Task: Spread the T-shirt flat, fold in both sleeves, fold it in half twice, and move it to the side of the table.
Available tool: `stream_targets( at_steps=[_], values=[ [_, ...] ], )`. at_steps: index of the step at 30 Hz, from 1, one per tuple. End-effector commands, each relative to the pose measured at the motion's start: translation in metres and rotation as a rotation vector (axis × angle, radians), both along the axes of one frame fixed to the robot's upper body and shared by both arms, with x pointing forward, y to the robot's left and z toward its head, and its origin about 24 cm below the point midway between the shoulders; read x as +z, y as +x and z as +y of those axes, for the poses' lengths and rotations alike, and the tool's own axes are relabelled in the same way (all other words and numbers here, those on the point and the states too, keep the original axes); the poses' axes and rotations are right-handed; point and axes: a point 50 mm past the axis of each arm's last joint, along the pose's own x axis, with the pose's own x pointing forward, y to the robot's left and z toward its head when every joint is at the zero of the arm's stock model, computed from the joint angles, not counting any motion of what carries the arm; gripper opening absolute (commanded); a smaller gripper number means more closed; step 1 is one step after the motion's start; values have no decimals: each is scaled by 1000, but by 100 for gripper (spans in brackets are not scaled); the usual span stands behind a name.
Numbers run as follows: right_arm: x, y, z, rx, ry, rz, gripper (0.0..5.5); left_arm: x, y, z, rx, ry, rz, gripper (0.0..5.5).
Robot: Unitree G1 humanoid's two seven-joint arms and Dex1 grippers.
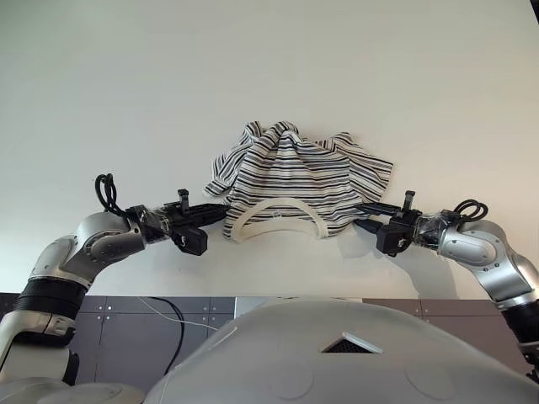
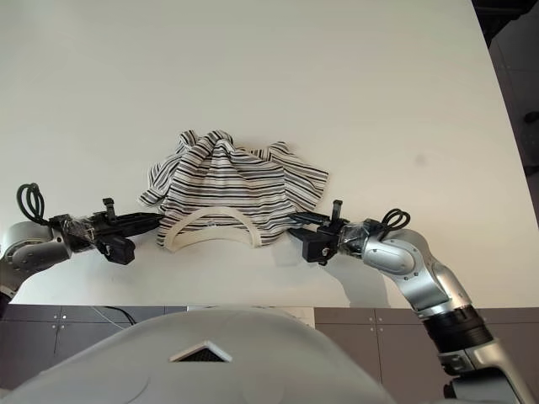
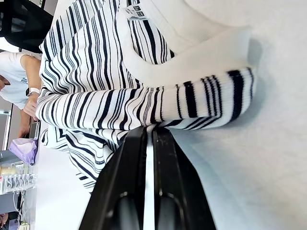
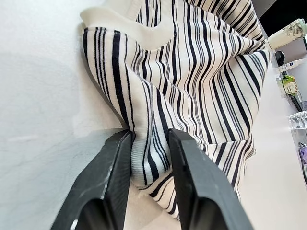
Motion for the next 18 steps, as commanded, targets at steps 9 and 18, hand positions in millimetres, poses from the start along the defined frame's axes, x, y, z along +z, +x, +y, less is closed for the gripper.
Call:
stream_targets(
  at_steps=[9, 18],
  values=[
    [-16, -6, 8, 42, -30, 49, 104, -16, -15, 9, 140, 5, 244, 10],
    [-16, -3, 2, 27, -39, 61, 12, -3, -2, 19, 243, -52, 234, 10]
  ],
)
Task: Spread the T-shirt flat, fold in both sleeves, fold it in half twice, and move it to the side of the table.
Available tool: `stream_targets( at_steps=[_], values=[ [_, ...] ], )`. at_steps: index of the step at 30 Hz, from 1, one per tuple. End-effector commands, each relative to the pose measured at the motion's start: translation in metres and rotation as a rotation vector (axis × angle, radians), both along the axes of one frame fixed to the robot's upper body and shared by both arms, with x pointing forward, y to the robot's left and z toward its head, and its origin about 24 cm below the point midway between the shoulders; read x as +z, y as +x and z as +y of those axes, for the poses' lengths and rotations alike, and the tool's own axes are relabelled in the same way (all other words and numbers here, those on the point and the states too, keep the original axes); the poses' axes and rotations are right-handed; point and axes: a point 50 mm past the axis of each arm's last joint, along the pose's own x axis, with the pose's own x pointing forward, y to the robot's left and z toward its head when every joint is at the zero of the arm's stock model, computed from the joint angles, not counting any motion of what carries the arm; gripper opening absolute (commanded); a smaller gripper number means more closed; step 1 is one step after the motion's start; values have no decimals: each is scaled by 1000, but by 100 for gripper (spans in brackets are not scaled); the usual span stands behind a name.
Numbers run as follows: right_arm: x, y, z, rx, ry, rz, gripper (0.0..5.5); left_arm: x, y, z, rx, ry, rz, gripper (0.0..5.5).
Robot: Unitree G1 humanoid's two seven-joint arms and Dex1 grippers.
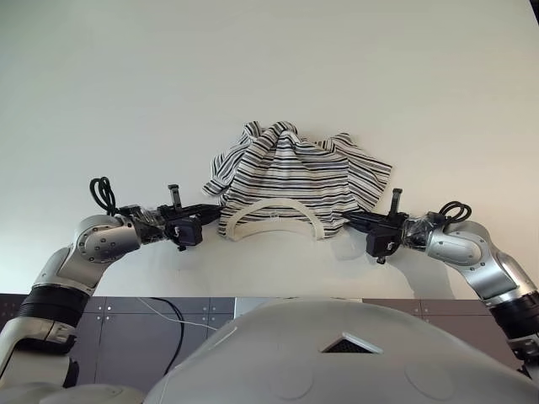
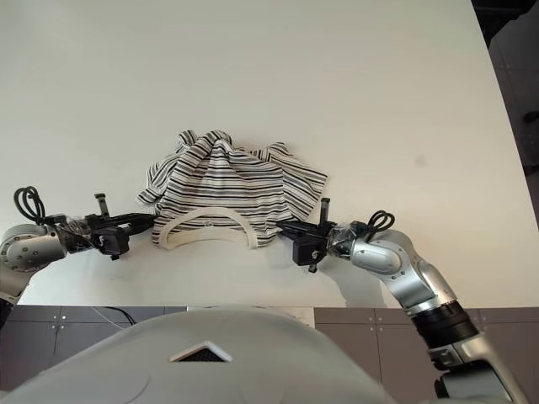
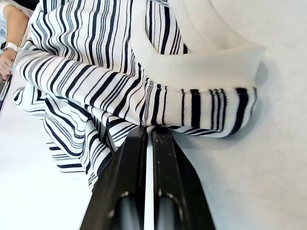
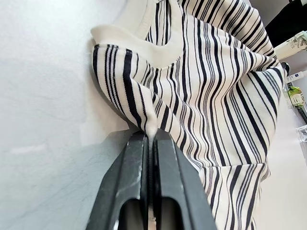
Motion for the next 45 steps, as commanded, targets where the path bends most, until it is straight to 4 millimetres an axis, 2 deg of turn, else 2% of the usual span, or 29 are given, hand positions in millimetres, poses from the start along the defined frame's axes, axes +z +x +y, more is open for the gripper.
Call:
stream_targets(
  at_steps=[1, 10, 17, 29, 32, 35, 37, 39, 41, 45],
  values=[
    [-8, -1, -16, -27, -83, 46, 12, -2, -1, 12, 78, 22, 50, 10],
    [-12, -3, -28, -36, -111, 65, 12, 6, 6, 19, 154, -21, 34, 10],
    [-13, -5, -34, -27, -123, 66, 12, 6, 5, 16, 163, -59, 41, 10],
    [-9, -7, -37, -47, -94, 60, 12, 10, 5, 18, 393, -281, 183, 10],
    [17, 2, -28, -96, 51, 51, 12, 27, 14, 13, 388, -329, 139, 10],
    [59, 16, -25, -134, 193, 44, 12, 56, 26, 4, 310, -328, 77, 10],
    [95, 35, -27, -157, 279, 33, 12, 80, 41, -5, 232, -316, 27, 10],
    [134, 64, -29, -164, 359, 20, 12, 104, 63, -13, 185, -314, -31, 10],
    [166, 96, -30, -151, 406, 29, 12, 121, 93, -17, 199, -317, -74, 10],
    [208, 176, -35, -214, 414, 28, 12, 153, 168, -20, 317, -327, -137, 10]
  ],
)
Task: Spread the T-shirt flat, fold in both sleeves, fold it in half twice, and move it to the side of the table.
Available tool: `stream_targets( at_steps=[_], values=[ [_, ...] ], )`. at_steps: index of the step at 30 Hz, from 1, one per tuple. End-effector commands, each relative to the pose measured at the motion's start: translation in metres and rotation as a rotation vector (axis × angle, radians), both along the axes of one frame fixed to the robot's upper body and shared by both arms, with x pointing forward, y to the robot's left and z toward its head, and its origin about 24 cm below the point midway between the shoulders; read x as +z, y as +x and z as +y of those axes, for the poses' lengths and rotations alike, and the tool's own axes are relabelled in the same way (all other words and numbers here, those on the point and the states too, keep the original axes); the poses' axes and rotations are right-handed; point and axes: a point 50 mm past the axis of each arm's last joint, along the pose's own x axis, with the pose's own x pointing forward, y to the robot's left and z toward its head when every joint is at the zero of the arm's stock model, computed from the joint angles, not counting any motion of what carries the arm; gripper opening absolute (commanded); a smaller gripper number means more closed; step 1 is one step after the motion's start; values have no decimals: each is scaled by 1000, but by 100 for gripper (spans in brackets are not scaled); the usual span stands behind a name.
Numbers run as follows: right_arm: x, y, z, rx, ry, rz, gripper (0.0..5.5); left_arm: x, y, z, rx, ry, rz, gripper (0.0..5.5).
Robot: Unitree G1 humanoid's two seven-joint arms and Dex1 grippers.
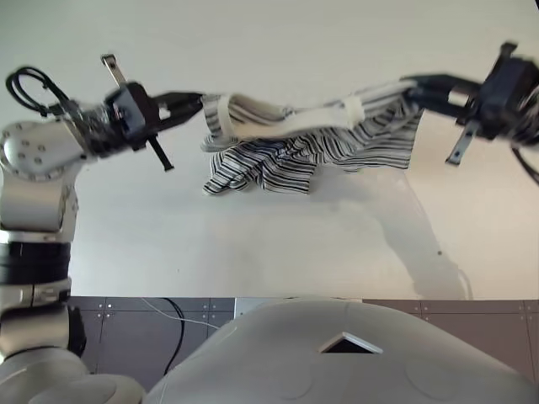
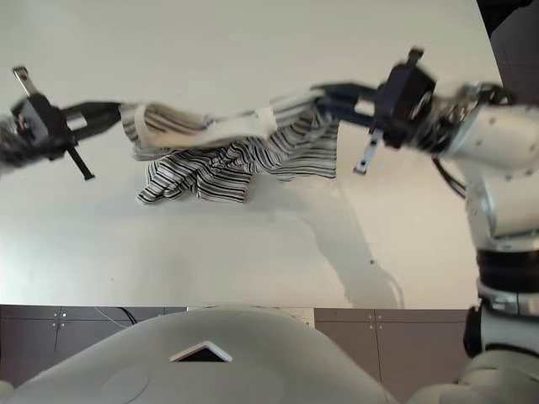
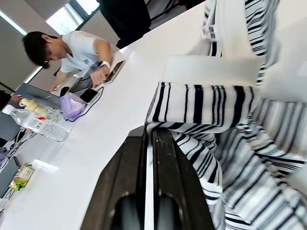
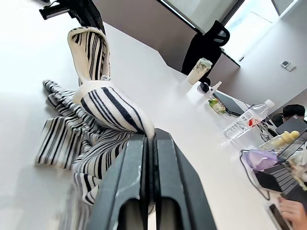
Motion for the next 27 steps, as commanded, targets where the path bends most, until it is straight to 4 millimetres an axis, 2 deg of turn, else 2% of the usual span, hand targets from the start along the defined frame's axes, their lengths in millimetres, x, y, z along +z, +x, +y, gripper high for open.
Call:
stream_targets(
  at_steps=[1, 3, 5, 10, 14, 17, 19, 21, 23, 27],
  values=[
    [43, 81, 0, -78, -26, 12, 12, 31, 77, -5, 128, 16, -23, 10],
    [57, 108, 4, -158, -85, -13, 12, 46, 103, -8, 189, 30, -41, 10],
    [67, 125, 6, -269, -143, -51, 12, 60, 120, -15, 235, 42, -61, 10],
    [87, 147, 20, -528, -303, -238, 12, 90, 145, -33, 392, 137, -171, 10],
    [110, 152, 26, -670, -355, -406, 12, 118, 152, -33, 538, 184, -287, 10],
    [136, 150, 27, -764, -325, -529, 12, 152, 152, -33, 625, 163, -411, 10],
    [148, 148, 26, -796, -305, -583, 12, 170, 150, -36, 642, 146, -480, 10],
    [156, 146, 23, -788, -300, -594, 12, 183, 146, -40, 584, 170, -530, 10],
    [152, 144, 17, -724, -333, -551, 12, 179, 142, -44, 455, 268, -512, 10],
    [132, 138, 0, -564, -423, -427, 12, 149, 133, -44, 165, 433, -386, 10]
  ],
)
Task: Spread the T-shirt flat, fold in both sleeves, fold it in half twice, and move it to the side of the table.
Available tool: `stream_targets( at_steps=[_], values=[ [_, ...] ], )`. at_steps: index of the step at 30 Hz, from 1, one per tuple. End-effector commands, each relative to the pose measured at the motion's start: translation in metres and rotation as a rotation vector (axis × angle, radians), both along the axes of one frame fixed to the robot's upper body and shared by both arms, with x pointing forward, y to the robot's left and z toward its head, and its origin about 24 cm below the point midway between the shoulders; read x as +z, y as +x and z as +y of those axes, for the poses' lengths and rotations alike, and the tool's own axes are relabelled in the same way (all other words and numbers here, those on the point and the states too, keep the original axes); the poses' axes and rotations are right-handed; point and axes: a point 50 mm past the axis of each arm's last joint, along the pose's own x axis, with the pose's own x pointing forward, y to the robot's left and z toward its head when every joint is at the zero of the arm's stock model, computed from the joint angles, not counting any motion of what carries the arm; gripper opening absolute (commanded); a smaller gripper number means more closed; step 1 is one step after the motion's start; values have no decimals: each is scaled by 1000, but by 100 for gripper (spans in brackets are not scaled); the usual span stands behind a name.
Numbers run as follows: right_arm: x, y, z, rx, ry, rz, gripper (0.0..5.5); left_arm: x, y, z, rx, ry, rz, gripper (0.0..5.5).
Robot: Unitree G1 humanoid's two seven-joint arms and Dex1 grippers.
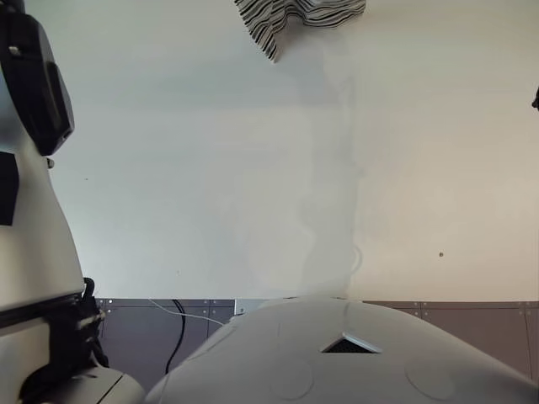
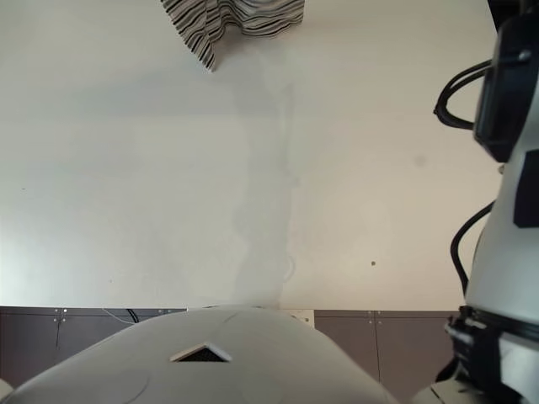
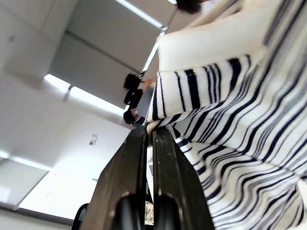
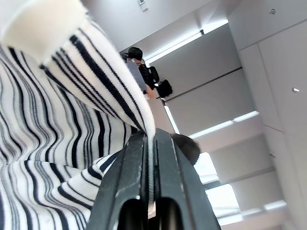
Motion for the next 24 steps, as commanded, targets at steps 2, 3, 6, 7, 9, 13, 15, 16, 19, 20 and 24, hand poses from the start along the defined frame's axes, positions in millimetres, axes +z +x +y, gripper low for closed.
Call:
stream_targets(
  at_steps=[2, 3, 6, 7, 9, 13, 15, 16, 19, 20, 24],
  values=[
    [-28, -10, -23, 161, -65, 221, 12, -40, -15, 5, -279, 153, 242, 10],
    [-38, -15, -25, 239, -83, 285, 12, -51, -21, 3, -380, 158, 300, 10],
    [-74, -38, -36, 528, -161, 479, 12, -92, -54, 6, -694, 166, 460, 10],
    [-85, -50, -42, 598, -185, 523, 12, -102, -71, 5, -769, 152, 488, 10],
    [-109, -82, -56, 685, -234, 615, 12, -113, -105, -4, -869, 63, 528, 10],
    [-148, -138, -65, 748, -244, 815, 12, -152, -167, -9, -898, -86, 674, 10],
    [-170, -161, -60, 779, -238, 905, 12, -178, -190, -6, -879, -69, 744, 10],
    [-178, -170, -56, 796, -236, 943, 12, -188, -200, -6, -878, -44, 775, 10],
    [-198, -197, -42, 843, -212, 1044, 12, -210, -227, -6, -890, -7, 876, 10],
    [-205, -204, -38, 853, -208, 1071, 12, -216, -234, -5, -888, 3, 899, 10],
    [-232, -228, -29, 833, -207, 1141, 12, -239, -250, 7, -849, 78, 944, 10]
  ],
)
